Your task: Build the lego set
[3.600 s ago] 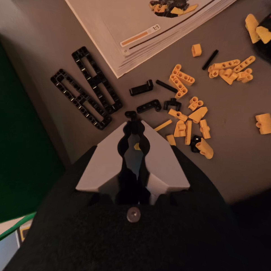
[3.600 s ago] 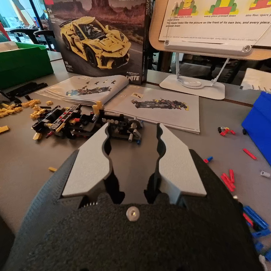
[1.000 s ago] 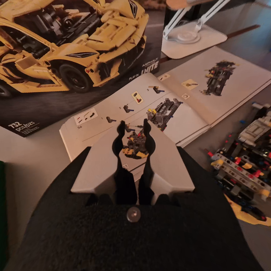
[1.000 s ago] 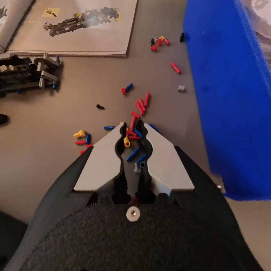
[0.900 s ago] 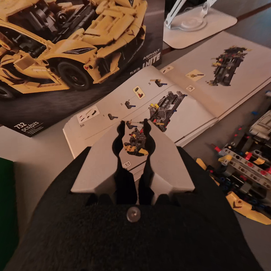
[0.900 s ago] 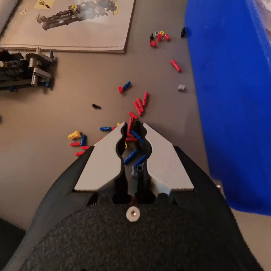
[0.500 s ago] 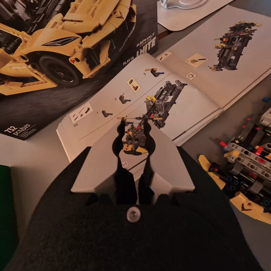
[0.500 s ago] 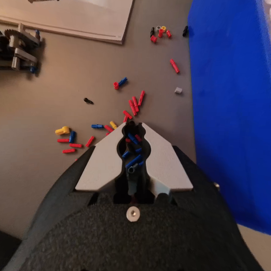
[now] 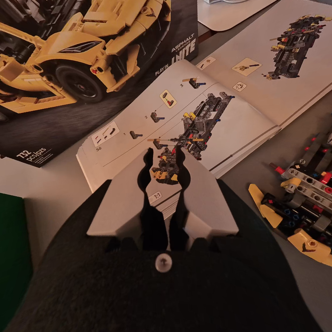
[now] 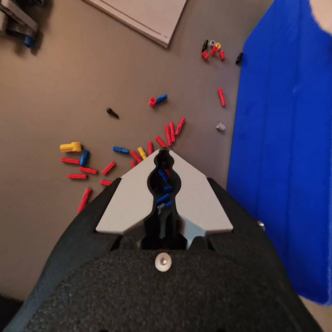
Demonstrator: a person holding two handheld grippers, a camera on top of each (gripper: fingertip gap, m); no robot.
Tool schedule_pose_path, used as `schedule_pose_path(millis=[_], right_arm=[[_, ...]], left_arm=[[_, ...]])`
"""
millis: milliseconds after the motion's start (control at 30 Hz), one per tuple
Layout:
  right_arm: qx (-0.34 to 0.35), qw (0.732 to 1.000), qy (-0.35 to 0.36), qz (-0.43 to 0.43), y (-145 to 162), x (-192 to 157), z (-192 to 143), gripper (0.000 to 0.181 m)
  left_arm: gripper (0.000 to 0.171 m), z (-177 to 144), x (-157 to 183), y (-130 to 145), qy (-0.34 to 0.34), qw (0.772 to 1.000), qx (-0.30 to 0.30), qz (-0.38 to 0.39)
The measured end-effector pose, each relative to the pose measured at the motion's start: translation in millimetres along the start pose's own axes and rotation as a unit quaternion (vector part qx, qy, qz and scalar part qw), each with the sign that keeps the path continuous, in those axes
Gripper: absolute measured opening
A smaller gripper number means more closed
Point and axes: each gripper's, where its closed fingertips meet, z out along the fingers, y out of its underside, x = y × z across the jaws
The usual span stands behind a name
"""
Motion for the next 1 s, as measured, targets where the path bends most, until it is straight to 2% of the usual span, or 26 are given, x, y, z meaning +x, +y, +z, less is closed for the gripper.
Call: schedule_pose_path(millis=[67, 100, 167, 233, 300, 467, 567, 667, 733, 767, 867, 933, 1000], right_arm=[[0.034, 0.999, -0.037, 0.000, -20, -18, -14, 0.003], [0.066, 0.994, -0.086, -0.004, -37, -41, -24, 0.003], [0.108, 0.967, -0.229, -0.015, -62, -114, -43, 0.003], [0.093, 0.942, -0.319, -0.056, -64, -179, -51, 0.003], [0.075, 0.941, -0.313, -0.106, -57, -208, -41, 0.003], [0.051, 0.945, -0.306, -0.107, -53, -223, -30, 0.004], [0.053, 0.951, -0.283, -0.114, -51, -218, -26, 0.013], [0.082, 0.953, -0.282, -0.072, -61, -199, -37, 0.017], [0.102, 0.965, -0.238, -0.033, -63, -159, -41, 0.018], [0.098, 0.977, -0.187, -0.010, -58, -126, -38, 0.018], [0.045, 0.996, -0.046, 0.066, -21, -33, -28, 0.020], [0.034, 0.993, -0.025, 0.111, -4, -7, -20, 0.020], [0.032, 0.988, -0.046, 0.146, 2, -5, -15, 0.019]], left_arm=[[0.022, 0, 0, 0, 0.000, 1.000, 0.002, -0.001], [0.022, 0, 0, -1, 0.002, 1.000, 0.004, -0.003], [0.022, 1, 0, -1, 0.006, 1.000, 0.008, -0.010], [0.022, 2, 0, 0, 0.011, 1.000, 0.011, -0.017], [0.022, 1, 0, 3, 0.009, 1.000, 0.010, -0.018], [0.022, -4, -3, 12, 0.008, 1.000, 0.006, -0.023], [0.022, -4, -5, 13, 0.006, 1.000, 0.004, -0.023], [0.022, -4, -7, 13, 0.005, 1.000, 0.005, -0.022], [0.022, -5, -7, 13, 0.005, 1.000, 0.006, -0.022], [0.022, -4, -7, 14, 0.006, 1.000, 0.005, -0.023], [0.022, -3, -5, 16, 0.009, 1.000, 0.000, -0.020], [0.022, -3, -4, 16, 0.008, 1.000, -0.002, -0.013], [0.022, -3, -4, 16, 0.004, 1.000, -0.003, -0.008]])
